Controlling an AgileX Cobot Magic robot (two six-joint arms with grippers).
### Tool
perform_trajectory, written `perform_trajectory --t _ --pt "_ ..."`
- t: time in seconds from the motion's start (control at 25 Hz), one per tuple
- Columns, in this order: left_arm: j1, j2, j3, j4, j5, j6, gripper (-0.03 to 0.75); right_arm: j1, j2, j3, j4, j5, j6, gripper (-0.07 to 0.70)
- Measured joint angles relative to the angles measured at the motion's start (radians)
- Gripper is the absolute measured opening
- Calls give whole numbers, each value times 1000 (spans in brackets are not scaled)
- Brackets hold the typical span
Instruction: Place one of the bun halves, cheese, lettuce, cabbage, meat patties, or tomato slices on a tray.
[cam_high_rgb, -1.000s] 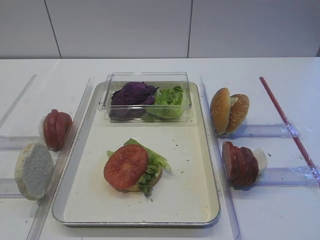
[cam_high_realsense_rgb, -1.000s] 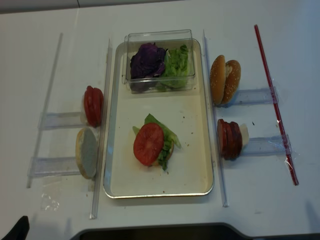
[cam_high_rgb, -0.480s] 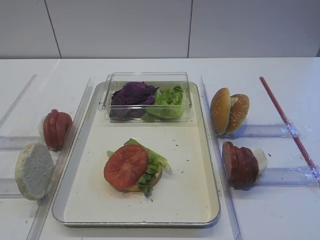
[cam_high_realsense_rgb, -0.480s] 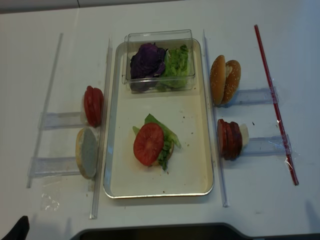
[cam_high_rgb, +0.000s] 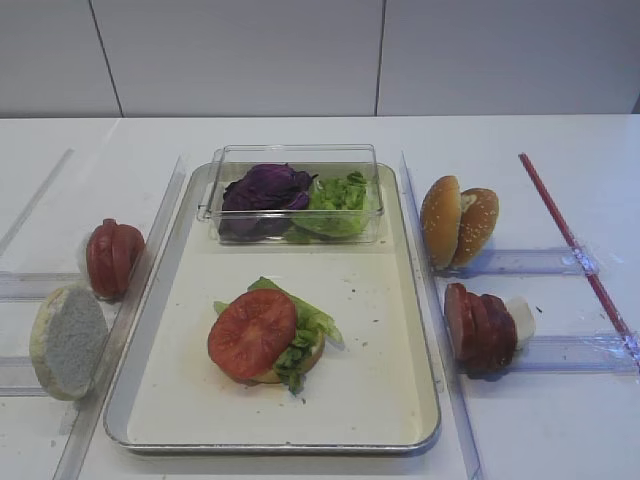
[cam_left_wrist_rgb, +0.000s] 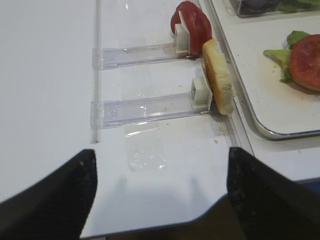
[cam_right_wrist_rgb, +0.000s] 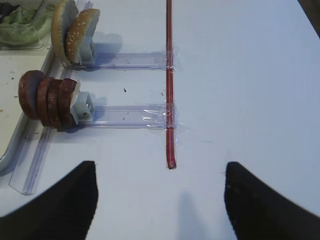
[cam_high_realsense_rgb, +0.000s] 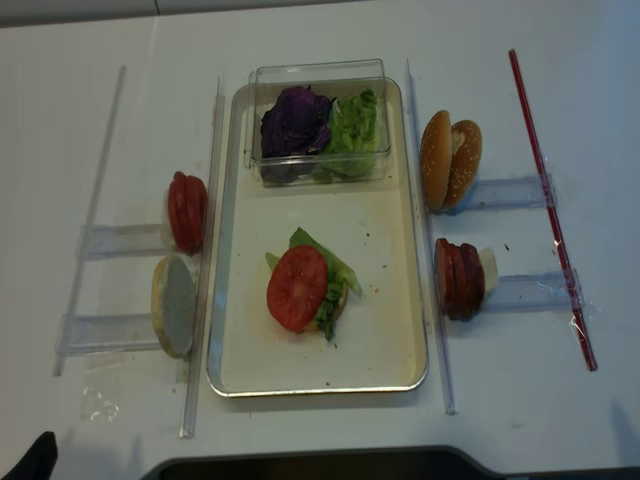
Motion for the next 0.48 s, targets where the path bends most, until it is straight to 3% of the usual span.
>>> perform_trajectory --t 0.48 --pt "0 0 0 1 0 0 536 0 0 0 0 2 0 562"
